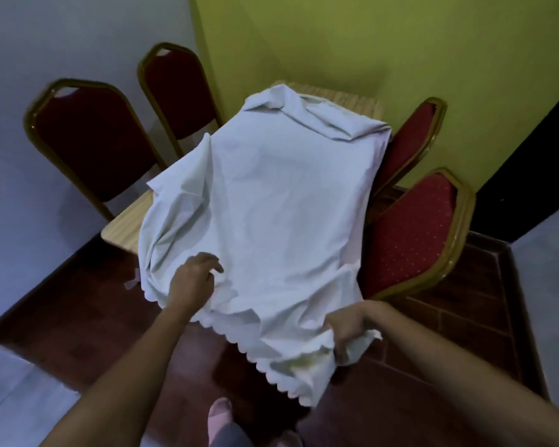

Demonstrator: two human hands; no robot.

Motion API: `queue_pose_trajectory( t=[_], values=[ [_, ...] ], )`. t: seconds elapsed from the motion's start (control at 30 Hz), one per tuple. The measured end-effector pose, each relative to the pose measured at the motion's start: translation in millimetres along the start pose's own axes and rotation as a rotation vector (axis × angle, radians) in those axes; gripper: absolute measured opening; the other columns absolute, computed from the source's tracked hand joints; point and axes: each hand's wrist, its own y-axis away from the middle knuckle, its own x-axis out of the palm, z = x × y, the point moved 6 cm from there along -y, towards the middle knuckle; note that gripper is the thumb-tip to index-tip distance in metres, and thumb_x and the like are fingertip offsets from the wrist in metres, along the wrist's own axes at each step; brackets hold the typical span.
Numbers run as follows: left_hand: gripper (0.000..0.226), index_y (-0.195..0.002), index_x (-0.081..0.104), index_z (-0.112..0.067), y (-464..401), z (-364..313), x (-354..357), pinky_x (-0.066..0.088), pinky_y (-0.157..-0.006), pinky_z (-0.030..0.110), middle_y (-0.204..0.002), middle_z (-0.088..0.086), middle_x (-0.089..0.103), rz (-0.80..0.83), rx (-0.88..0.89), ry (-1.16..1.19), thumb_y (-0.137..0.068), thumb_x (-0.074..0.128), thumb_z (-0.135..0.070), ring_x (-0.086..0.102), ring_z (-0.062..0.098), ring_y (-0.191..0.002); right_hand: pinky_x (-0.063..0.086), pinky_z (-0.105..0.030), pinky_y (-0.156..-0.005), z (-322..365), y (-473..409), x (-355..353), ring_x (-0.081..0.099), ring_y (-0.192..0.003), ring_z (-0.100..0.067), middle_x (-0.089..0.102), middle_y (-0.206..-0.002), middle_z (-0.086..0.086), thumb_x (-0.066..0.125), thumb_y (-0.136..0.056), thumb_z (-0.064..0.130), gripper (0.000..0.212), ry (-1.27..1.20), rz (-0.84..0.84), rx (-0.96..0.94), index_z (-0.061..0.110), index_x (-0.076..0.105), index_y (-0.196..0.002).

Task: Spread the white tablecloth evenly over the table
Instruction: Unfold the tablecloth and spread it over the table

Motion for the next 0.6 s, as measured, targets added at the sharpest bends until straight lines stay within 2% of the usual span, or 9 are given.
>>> queue_pose_trajectory(
  t=[0.1, 0.17, 0.2, 0.27, 0.33, 0.4, 0.47, 0.53, 0.6],
  values=[
    [0.036, -0.088, 0.072, -0.009, -19.3, -7.0, -16.9, 0.054, -0.069, 0.043, -0.111, 0.013, 0.068, -0.19, 0.026, -0.056, -0.067, 0.047, 0.007, 0.065, 0.037, -0.093, 0.041, -0.034, -0.098, -13.8, -16.0, 42.6, 0.05, -0.12, -0.026, 0.054, -0.132, -0.008, 0.073, -0.08, 0.013, 0.06, 0.234, 0.117, 0.114, 0.017, 0.051, -0.136],
    [0.039, -0.101, 0.069, -0.007, -33.6, -4.5, -26.0, 0.053, -0.078, 0.047, -0.119, 0.017, 0.064, -0.217, -0.028, -0.1, -0.07, 0.051, 0.007, 0.061, 0.04, -0.102, 0.034, -0.033, -0.107, -13.4, -17.3, 44.4, 0.038, -0.136, -0.027, 0.037, -0.151, -0.007, 0.068, -0.085, 0.013, 0.074, 0.201, 0.099, 0.139, 0.02, 0.033, -0.149],
    [0.041, -0.109, 0.066, -0.006, -40.1, 0.2, -29.0, 0.05, -0.085, 0.05, -0.125, 0.018, 0.06, -0.215, -0.068, -0.127, -0.072, 0.053, 0.005, 0.058, 0.041, -0.109, 0.034, -0.033, -0.108, -10.2, -16.4, 37.8, 0.037, -0.137, -0.026, 0.037, -0.152, -0.007, 0.068, -0.084, 0.013, 0.074, 0.143, 0.067, 0.126, 0.021, 0.032, -0.149],
    [0.046, -0.125, 0.056, -0.004, -50.2, 14.5, -33.0, 0.041, -0.098, 0.053, -0.138, 0.022, 0.05, -0.19, -0.184, -0.142, -0.079, 0.053, -0.003, 0.049, 0.043, -0.122, 0.04, -0.033, -0.105, 5.5, -10.8, 10.7, 0.048, -0.129, -0.024, 0.051, -0.141, -0.009, 0.066, -0.084, 0.009, 0.062, -0.018, -0.057, 0.04, 0.02, 0.044, -0.142],
    [0.05, -0.136, 0.042, -0.002, -54.1, 33.1, -34.3, 0.028, -0.109, 0.053, -0.147, 0.024, 0.036, -0.175, -0.348, -0.071, -0.087, 0.049, -0.013, 0.036, 0.042, -0.134, 0.048, -0.033, -0.1, 28.2, -3.6, -25.6, 0.061, -0.113, -0.019, 0.066, -0.123, -0.006, 0.062, -0.086, 0.012, 0.039, -0.151, -0.315, -0.083, 0.016, 0.061, -0.125],
    [0.054, -0.142, 0.031, 0.0, -58.5, 53.3, -32.2, 0.02, -0.114, 0.052, -0.152, 0.024, 0.027, -0.149, -0.507, 0.046, -0.094, 0.043, -0.021, 0.027, 0.04, -0.14, 0.047, -0.034, -0.099, 45.2, -3.4, -61.8, 0.061, -0.108, -0.017, 0.067, -0.118, -0.004, 0.059, -0.087, 0.015, 0.03, -0.196, -0.632, -0.147, 0.016, 0.066, -0.116],
    [0.056, -0.144, 0.025, 0.002, -63.2, 73.1, -25.1, 0.023, -0.113, 0.049, -0.154, 0.023, 0.024, -0.039, -0.613, 0.181, -0.099, 0.036, -0.028, 0.028, 0.041, -0.139, 0.038, -0.036, -0.107, 57.5, -18.1, -86.6, 0.048, -0.126, -0.021, 0.053, -0.137, -0.005, 0.054, -0.091, 0.023, 0.04, -0.113, -0.813, -0.081, 0.017, 0.055, -0.13],
    [0.05, -0.133, 0.041, 0.002, -70.8, 89.3, -20.7, 0.032, -0.107, 0.048, -0.144, 0.023, 0.039, 0.047, -0.59, 0.259, -0.1, 0.03, -0.033, 0.039, 0.042, -0.131, 0.02, -0.043, -0.118, 67.9, -50.1, -95.8, 0.018, -0.146, -0.023, 0.021, -0.16, -0.003, 0.044, -0.096, 0.038, 0.059, 0.028, -0.744, 0.066, 0.018, 0.027, -0.15],
    [0.041, -0.11, 0.056, -0.002, -75.3, 100.0, -28.9, 0.039, -0.098, 0.049, -0.124, 0.023, 0.056, -0.044, -0.536, 0.212, -0.099, 0.029, -0.03, 0.051, 0.042, -0.115, 0.005, -0.05, -0.12, 72.1, -82.1, -91.1, -0.005, -0.15, -0.023, -0.006, -0.163, -0.001, 0.033, -0.098, 0.049, 0.07, 0.111, -0.607, 0.177, 0.02, 0.003, -0.154]
  ],
)
